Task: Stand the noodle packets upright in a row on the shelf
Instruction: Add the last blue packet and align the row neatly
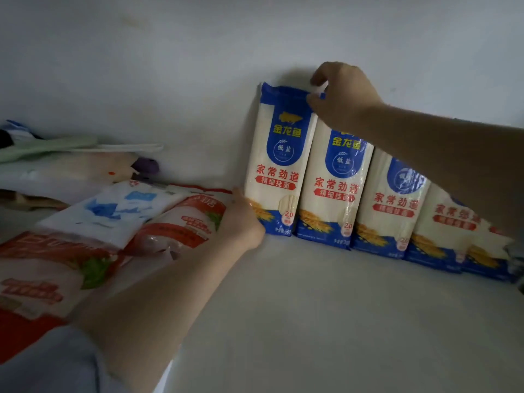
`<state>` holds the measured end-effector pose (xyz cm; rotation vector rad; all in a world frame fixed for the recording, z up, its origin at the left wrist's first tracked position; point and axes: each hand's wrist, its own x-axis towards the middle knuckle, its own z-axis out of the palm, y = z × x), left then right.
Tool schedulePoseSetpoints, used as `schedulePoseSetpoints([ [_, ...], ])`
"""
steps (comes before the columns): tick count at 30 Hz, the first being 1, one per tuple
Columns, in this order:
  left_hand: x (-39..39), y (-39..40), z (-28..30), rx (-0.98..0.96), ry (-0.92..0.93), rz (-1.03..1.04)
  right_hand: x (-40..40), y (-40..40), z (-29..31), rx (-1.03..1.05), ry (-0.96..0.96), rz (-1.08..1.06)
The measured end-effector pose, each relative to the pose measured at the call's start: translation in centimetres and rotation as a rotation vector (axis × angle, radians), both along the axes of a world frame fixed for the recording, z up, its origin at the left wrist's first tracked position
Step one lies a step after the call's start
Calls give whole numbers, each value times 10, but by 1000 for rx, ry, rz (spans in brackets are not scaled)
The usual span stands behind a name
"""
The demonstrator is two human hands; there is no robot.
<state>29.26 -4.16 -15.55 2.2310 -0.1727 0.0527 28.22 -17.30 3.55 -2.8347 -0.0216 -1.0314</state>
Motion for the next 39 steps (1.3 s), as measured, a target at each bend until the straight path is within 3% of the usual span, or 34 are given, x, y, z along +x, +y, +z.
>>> schedulePoseSetpoints([
  [11,-8,-4,-20,-129,-154,18,30,21,25,-179,227,-223],
  [21,-12,-6,-19,-64,-170,47,31,13,19,-437,63,-207],
  [26,-10,-8,-23,-20,-185,51,34,5,21,-379,49,-181],
  [31,-10,-8,-24,-4,-196,53,32,1,32,-383,178,-150],
  [36,-12,-9,-23,12,-202,87,32,2,22,-453,92,-162],
  [39,-12,-10,-23,18,-196,92,32,10,24,-368,61,-118],
])
